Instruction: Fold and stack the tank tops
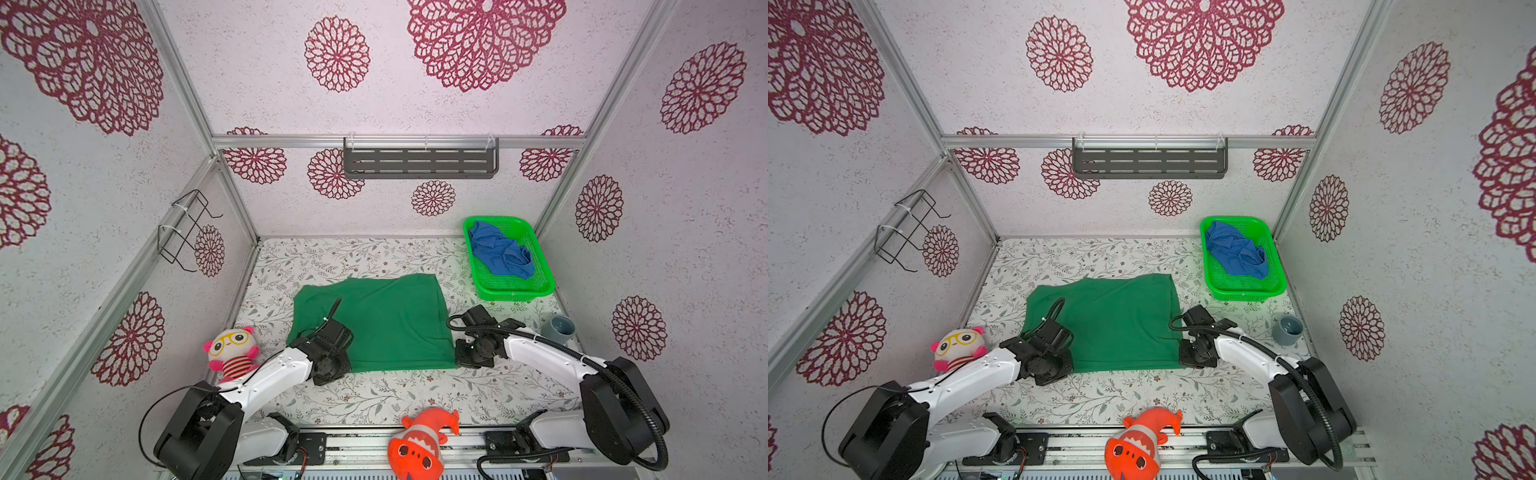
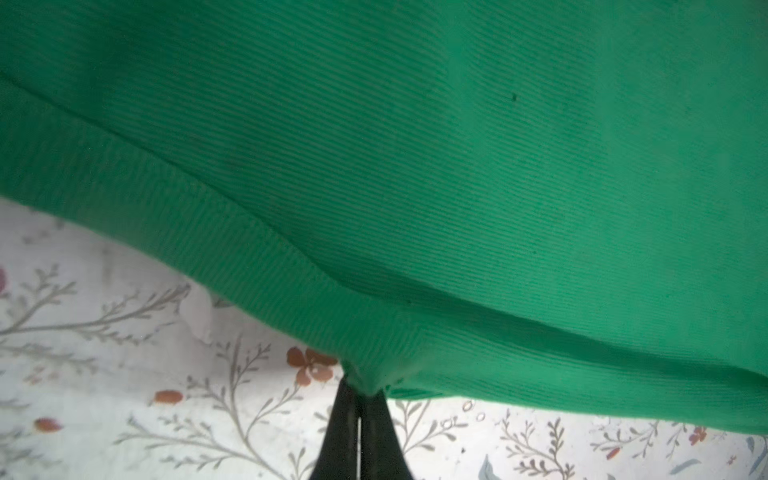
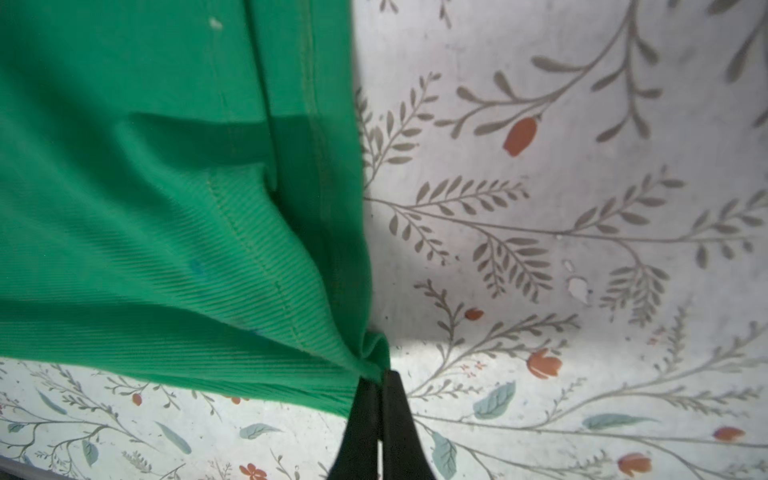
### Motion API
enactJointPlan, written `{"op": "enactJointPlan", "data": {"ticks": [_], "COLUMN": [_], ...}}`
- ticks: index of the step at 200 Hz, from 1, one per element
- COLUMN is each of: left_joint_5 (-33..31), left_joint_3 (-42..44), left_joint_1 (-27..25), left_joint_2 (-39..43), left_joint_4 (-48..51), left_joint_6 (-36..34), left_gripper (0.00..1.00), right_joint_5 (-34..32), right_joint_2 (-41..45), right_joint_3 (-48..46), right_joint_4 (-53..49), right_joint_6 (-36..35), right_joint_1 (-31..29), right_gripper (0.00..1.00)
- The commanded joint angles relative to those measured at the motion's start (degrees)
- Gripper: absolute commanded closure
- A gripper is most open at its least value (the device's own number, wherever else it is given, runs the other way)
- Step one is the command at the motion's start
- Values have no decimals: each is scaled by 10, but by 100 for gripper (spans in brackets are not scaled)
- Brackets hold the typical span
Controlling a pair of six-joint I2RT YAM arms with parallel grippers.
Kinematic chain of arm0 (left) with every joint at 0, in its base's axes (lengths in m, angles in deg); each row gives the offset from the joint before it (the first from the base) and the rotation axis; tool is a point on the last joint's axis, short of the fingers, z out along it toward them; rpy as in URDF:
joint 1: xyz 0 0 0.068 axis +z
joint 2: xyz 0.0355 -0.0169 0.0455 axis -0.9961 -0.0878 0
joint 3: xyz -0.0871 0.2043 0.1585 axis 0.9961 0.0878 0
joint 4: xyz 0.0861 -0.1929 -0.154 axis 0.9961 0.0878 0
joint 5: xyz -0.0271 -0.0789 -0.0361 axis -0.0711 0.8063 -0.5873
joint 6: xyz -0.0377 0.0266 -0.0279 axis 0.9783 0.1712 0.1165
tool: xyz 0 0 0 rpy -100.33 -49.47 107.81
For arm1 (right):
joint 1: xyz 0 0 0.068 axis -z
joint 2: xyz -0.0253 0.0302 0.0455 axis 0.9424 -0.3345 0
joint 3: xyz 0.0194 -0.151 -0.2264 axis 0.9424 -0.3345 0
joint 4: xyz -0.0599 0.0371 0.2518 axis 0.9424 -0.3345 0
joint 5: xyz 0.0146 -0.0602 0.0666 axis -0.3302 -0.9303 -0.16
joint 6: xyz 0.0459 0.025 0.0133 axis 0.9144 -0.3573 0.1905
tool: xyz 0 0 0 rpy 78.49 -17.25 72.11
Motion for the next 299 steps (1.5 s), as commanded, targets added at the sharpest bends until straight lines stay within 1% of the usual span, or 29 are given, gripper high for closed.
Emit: {"op": "enactJointPlan", "data": {"ticks": [1,20,59,94,125,175,200,252,299], "left_joint_5": [-9,-14,-32,-39,-33,-18,-16,-5,7], "left_joint_3": [6,-12,-68,-114,-150,-220,-256,-309,-339], "left_joint_1": [-3,-2,-1,8,26,69,83,114,137], "left_joint_2": [26,29,23,1,-27,-107,-151,-231,-289], "left_joint_4": [45,66,117,145,152,144,134,118,96], "left_joint_6": [19,11,-28,-71,-117,-200,-233,-278,-307], "left_gripper": [100,100,100,100,100,100,100,100,100], "right_joint_5": [-3,8,37,29,2,-34,-37,-44,-42], "right_joint_2": [12,21,24,11,-10,-62,-93,-166,-242], "right_joint_3": [9,23,57,100,138,198,223,282,337], "right_joint_4": [-29,-49,-96,-118,-133,-114,-92,-47,-33], "right_joint_6": [-13,-24,-48,-65,-87,-124,-137,-163,-186], "right_joint_1": [5,5,6,11,26,51,61,72,80], "right_gripper": [100,100,100,100,100,100,100,100,100]}}
